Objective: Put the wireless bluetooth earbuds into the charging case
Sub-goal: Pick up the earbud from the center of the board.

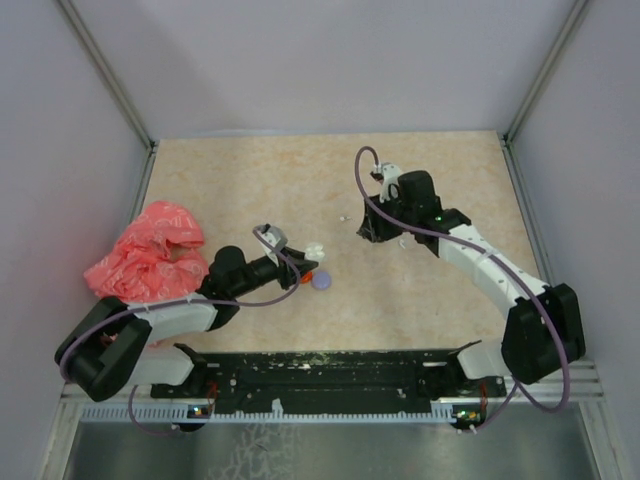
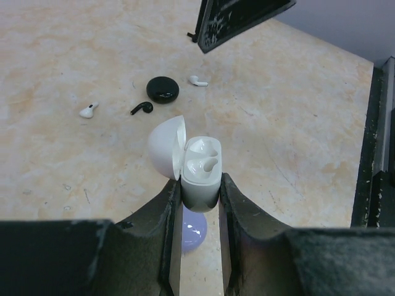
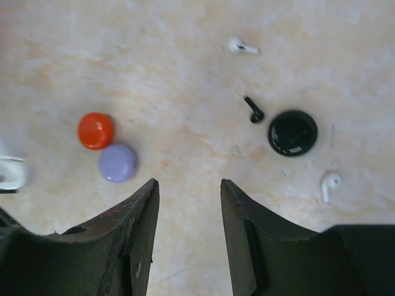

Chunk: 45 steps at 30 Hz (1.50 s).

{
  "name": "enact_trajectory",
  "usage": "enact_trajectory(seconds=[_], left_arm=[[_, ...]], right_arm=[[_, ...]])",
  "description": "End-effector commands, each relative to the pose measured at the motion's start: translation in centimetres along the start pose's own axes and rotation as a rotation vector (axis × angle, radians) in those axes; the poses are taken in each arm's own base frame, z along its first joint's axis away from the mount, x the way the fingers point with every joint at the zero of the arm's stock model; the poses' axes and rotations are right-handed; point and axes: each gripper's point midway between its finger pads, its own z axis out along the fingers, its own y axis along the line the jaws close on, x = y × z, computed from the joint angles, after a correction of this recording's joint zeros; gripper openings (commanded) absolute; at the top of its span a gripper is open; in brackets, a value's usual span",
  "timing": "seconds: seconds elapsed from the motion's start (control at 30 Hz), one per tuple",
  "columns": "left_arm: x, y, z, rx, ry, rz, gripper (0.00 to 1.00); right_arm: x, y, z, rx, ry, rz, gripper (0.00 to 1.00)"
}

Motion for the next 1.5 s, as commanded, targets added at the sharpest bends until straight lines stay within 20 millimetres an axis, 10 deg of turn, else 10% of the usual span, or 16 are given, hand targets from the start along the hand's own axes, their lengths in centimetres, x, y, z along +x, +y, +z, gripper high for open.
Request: enact_trajectory(seconds=[0.0,0.53,1.47], left_arm=[[-1.1,0.5,-0.3,-0.009,-0.068,0.025,0.0],[0.1,1.6,-0.9,-0.008,-0.052,0.047,0.0],[0.2,1.0,-0.7,0.036,-0.04,0.049,0.0]], right_arm=[[1.1,-5.5,-0.2,0.275,0.085,0.021,0.45],[4.7,-15.2,2.1,0.622,0.173,0.17,0.37],[8.3,-16.1,5.2,0.597,0.244,0.277,0.27]])
